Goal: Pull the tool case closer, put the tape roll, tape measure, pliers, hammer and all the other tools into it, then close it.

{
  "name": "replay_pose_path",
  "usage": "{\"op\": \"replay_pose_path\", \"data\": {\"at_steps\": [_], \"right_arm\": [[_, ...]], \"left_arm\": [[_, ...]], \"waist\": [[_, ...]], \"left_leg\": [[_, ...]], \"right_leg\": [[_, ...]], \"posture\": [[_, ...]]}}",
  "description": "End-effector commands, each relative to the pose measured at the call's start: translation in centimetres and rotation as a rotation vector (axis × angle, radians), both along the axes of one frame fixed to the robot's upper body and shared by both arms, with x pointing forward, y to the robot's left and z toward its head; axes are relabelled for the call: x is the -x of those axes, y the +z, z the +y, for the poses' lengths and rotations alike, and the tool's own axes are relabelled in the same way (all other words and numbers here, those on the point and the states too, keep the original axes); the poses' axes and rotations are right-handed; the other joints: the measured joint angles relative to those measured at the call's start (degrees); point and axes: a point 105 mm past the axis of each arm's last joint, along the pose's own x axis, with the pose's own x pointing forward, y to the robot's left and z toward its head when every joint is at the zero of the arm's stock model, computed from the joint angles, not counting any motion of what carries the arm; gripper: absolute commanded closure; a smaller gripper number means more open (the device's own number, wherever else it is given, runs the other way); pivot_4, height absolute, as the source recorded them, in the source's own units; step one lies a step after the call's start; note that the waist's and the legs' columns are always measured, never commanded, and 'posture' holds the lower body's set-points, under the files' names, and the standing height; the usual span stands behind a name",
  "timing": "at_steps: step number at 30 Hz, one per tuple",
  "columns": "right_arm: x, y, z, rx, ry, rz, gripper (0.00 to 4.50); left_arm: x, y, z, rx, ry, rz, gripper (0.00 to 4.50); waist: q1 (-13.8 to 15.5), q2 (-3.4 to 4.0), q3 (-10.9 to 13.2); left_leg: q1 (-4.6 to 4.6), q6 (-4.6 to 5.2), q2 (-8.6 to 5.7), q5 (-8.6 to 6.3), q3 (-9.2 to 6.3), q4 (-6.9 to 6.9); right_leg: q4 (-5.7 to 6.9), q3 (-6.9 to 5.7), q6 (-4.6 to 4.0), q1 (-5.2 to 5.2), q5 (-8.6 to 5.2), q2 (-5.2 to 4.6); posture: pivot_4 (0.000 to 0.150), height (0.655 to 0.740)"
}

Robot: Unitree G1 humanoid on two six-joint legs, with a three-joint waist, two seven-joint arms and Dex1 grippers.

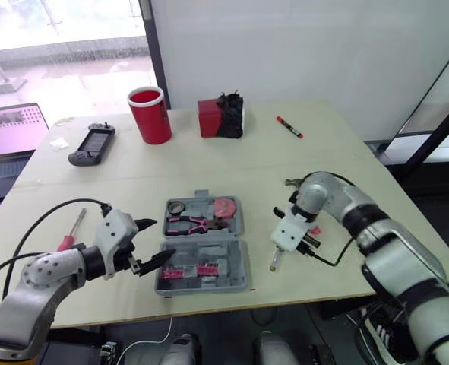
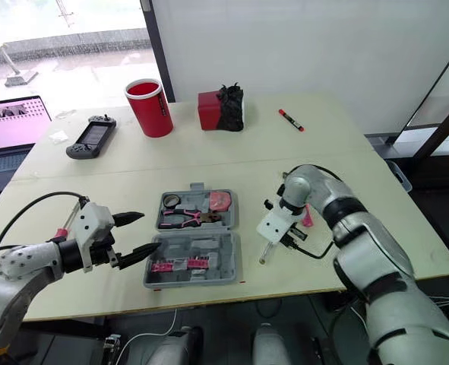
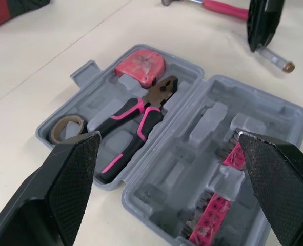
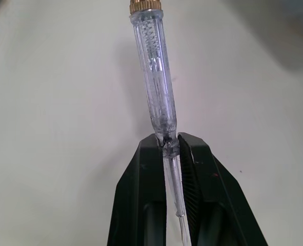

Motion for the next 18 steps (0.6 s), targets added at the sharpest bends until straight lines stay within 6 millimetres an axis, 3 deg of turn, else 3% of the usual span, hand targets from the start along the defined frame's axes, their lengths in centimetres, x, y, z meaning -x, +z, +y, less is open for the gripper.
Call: {"op": "replay_pose_path", "data": {"at_steps": [1,4,6,8,10,14,18], "right_arm": [[0.7,3.2,-0.4,-0.161,-0.335,0.09,4.47],[0.2,4.0,-0.8,-0.347,-0.703,0.085,4.47],[1.4,3.7,-1.3,-0.377,-0.996,0.261,4.47],[2.8,3.5,-1.1,-0.396,-1.15,0.406,4.47],[2.3,2.6,-1.6,-0.405,-1.306,0.365,4.47],[0.5,0.3,-2.9,-0.403,-1.43,0.168,4.47],[-0.5,-1.1,-3.0,-0.415,-1.521,0.131,4.47]], "left_arm": [[-0.1,0.5,-0.2,-0.007,-0.024,-0.026,0.0],[-0.3,0.4,-0.4,-0.004,-0.04,-0.022,0.0],[-0.3,0.4,-0.6,0.0,-0.056,-0.021,0.0],[-0.3,0.5,-0.7,0.007,-0.065,-0.023,0.0],[-0.3,0.8,-0.8,0.017,-0.077,-0.03,0.0],[-0.3,1.0,-0.9,0.021,-0.091,-0.033,0.0],[-0.3,1.0,-0.8,0.013,-0.091,-0.035,0.0]], "waist": [[0.31,0.01,0.0],[0.65,0.0,0.0],[0.88,0.01,-0.01],[1.19,0.01,-0.01],[1.24,-0.01,-0.02],[1.27,-0.04,-0.03],[0.97,-0.03,-0.03]], "left_leg": [[-0.01,0.01,-0.01,0.0,0.01,0.0],[-0.02,0.04,0.0,-0.02,0.05,-0.01],[-0.02,0.05,0.01,-0.03,0.1,-0.01],[-0.06,0.06,0.01,-0.03,0.11,0.01],[-0.11,0.1,-0.02,-0.06,0.16,0.03],[-0.11,0.12,-0.03,-0.07,0.26,0.05],[-0.11,0.13,-0.02,-0.08,0.33,0.05]], "right_leg": [[0.0,0.01,0.0,-0.03,0.0,-0.02],[-0.01,0.06,-0.01,-0.08,-0.01,-0.02],[0.0,0.11,-0.01,-0.13,-0.01,-0.02],[-0.01,0.14,-0.01,-0.15,-0.01,-0.03],[-0.08,0.13,0.0,-0.13,0.0,-0.08],[-0.09,0.13,0.01,-0.14,0.0,-0.11],[-0.07,0.18,0.02,-0.17,0.01,-0.09]], "posture": [[0.15,0.74],[0.15,0.74],[0.15,0.74],[0.15,0.74],[0.15,0.74],[0.15,0.74],[0.15,0.74]]}}
